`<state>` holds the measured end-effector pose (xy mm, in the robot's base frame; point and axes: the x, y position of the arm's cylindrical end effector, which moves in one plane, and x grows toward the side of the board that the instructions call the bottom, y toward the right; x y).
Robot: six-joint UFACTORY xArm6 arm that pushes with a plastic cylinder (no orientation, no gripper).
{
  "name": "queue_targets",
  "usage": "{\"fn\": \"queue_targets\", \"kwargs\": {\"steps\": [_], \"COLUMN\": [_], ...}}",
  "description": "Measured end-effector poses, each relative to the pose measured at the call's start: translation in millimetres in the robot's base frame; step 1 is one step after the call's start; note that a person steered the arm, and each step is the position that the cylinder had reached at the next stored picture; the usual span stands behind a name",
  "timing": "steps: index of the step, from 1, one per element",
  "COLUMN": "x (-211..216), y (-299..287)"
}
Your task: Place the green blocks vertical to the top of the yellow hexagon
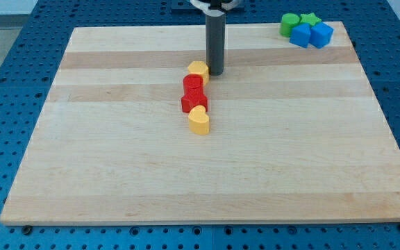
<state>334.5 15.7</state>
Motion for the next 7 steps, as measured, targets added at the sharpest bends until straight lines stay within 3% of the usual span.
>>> {"fn": "queue_targets", "kwargs": {"steps": [3,7], "x": [0,4], "y": [181,231]}}
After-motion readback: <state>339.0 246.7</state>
